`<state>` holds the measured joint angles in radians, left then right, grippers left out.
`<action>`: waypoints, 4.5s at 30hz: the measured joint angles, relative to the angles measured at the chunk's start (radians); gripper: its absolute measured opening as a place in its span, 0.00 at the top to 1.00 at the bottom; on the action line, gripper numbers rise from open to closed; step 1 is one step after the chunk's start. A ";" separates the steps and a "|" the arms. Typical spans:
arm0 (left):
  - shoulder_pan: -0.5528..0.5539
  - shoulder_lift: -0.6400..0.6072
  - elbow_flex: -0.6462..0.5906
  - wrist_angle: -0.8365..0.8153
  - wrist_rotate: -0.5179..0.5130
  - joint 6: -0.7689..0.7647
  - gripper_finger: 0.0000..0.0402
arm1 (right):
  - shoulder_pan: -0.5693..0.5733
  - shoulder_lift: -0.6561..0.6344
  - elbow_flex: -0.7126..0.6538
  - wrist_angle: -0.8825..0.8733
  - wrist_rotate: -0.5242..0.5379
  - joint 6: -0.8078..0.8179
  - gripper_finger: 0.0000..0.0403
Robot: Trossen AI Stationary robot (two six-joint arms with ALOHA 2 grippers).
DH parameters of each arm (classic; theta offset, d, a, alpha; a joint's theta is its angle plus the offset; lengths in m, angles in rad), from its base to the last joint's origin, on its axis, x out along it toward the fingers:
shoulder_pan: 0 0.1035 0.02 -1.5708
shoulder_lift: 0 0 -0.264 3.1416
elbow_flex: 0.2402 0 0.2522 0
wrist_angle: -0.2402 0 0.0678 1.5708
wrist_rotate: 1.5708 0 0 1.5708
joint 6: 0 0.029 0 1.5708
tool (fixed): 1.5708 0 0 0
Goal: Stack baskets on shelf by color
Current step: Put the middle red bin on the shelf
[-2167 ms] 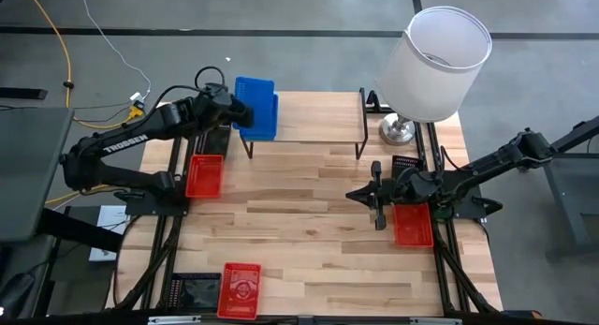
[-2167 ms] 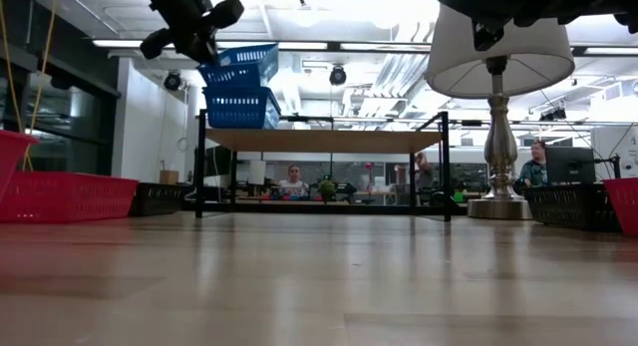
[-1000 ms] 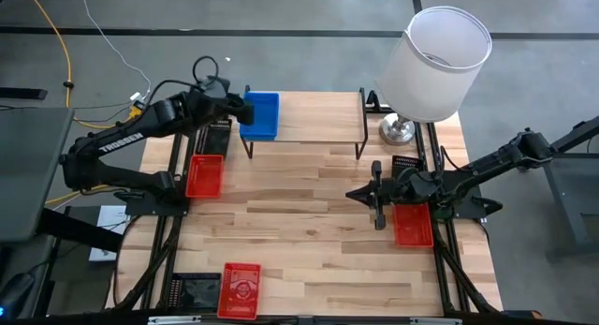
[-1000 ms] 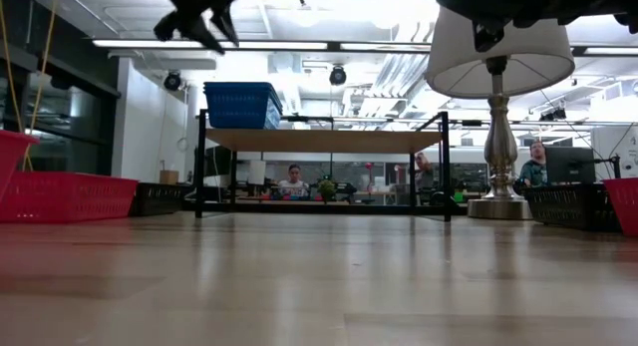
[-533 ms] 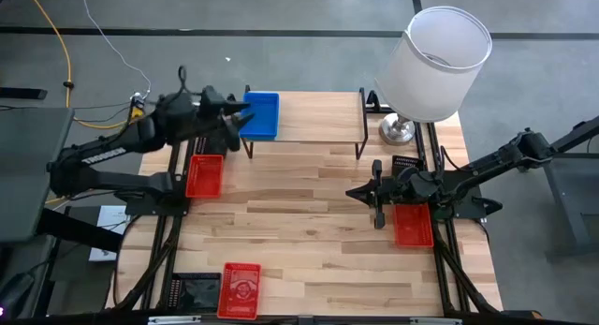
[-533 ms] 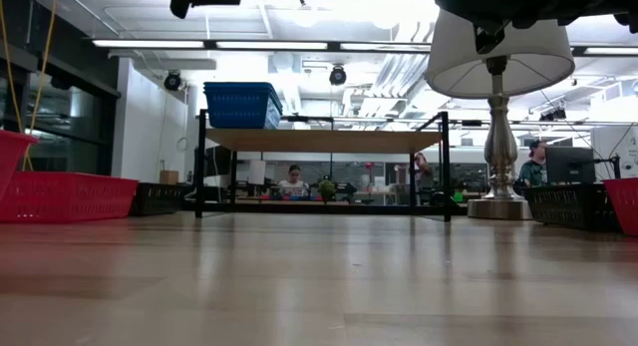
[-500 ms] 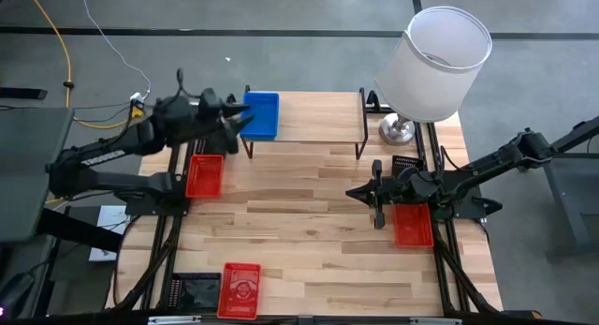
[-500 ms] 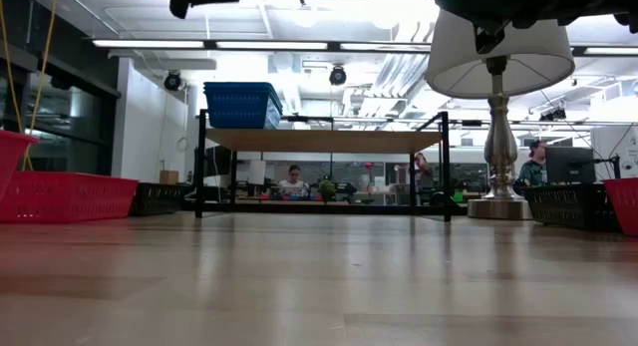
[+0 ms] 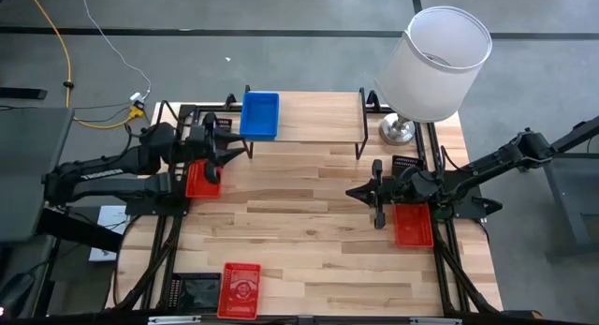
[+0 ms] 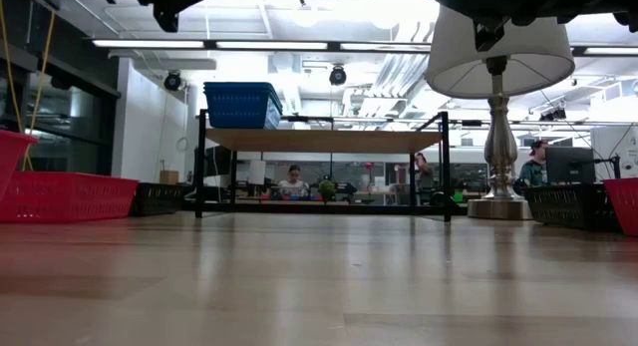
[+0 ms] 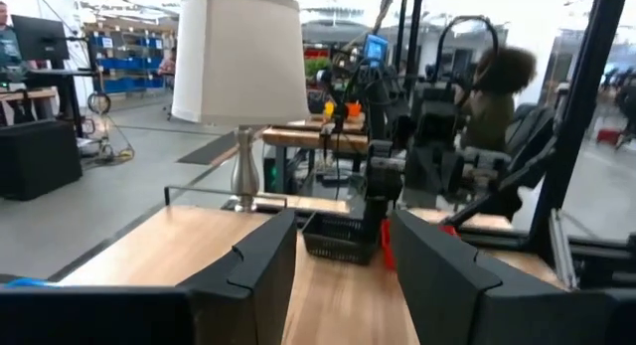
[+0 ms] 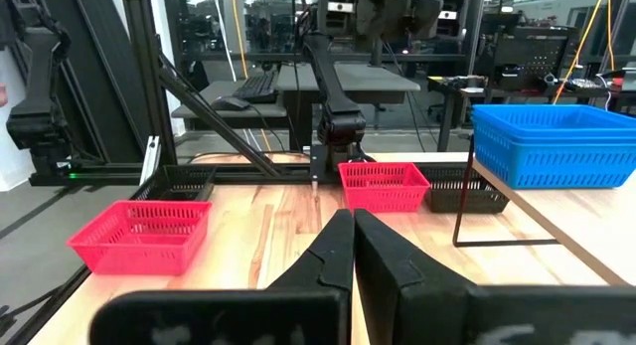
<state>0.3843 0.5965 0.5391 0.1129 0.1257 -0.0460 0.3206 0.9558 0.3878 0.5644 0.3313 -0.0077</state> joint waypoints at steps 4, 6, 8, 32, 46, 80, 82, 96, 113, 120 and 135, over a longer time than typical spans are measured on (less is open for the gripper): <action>0.000 -0.014 0.000 -0.027 0.000 0.016 0.61 | 0.000 0.000 0.000 0.000 0.000 0.000 1.00; 0.000 -0.019 0.000 -0.039 0.006 0.022 0.61 | 0.000 0.000 0.000 0.000 0.000 0.000 1.00; 0.000 -0.021 0.000 -0.051 0.017 0.031 0.61 | 0.000 0.000 0.000 0.000 0.000 0.000 1.00; -0.444 -0.014 -0.252 0.335 -0.076 -0.039 0.61 | 0.004 0.093 0.483 -1.053 -0.055 0.565 0.61; -0.650 -0.002 -0.447 0.482 -0.524 -0.115 0.61 | 0.236 0.363 0.579 -1.771 -0.307 1.598 0.57; -0.655 -0.002 -0.447 0.482 -0.530 -0.100 0.61 | 0.260 0.759 0.578 -1.782 -0.181 1.896 0.73; -0.655 -0.001 -0.447 0.482 -0.529 -0.100 0.61 | 0.260 0.759 0.582 -1.784 -0.188 1.892 0.81; -0.654 -0.001 -0.447 0.482 -0.529 -0.100 0.61 | 0.281 0.756 1.014 -1.705 -0.122 1.001 0.99; -0.654 -0.001 -0.447 0.483 -0.518 -0.100 0.61 | -0.253 0.756 1.379 -1.700 0.045 -1.037 1.00; -0.654 -0.001 -0.447 0.488 -0.408 -0.127 0.61 | -0.472 0.764 1.399 -1.705 -0.111 -1.302 1.00; -0.654 -0.002 -0.446 0.651 -0.302 0.029 0.61 | -0.585 0.885 1.398 -1.641 -0.230 -1.520 1.00</action>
<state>-0.2699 0.5945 0.0929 0.7639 -0.1768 -0.0165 -0.2649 1.8412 1.7855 -1.0765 0.1014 -1.5275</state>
